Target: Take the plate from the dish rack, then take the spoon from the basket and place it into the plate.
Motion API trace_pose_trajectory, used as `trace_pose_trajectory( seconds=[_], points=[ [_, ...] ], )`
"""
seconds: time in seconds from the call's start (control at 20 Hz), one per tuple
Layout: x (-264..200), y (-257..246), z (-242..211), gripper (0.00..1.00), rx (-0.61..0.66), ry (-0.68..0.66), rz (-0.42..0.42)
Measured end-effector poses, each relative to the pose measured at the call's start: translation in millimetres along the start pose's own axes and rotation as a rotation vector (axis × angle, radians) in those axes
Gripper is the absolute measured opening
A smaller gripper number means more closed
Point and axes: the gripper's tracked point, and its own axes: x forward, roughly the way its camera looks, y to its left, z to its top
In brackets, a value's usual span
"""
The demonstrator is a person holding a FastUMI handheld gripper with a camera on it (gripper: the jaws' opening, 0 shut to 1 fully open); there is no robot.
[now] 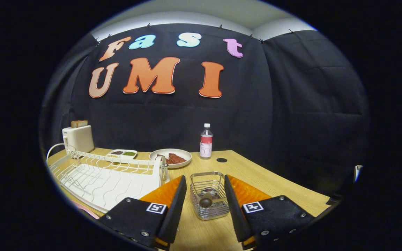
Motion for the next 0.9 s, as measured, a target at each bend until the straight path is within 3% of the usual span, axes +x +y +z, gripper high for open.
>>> trace_pose_trajectory(
  seconds=[0.15, 0.3, 0.55, 0.9],
  points=[
    [1.8, -2.7, -6.8, 0.36, 0.016, 0.017, -0.015],
    [2.6, -4.9, -7.6, 0.16, 0.032, 0.021, -0.019],
    [-1.5, -10.1, 5.2, 0.06, 0.045, 0.001, -0.025],
    [-29.0, -15.4, 42.7, 0.06, 0.033, -0.055, -0.020]
  ],
)
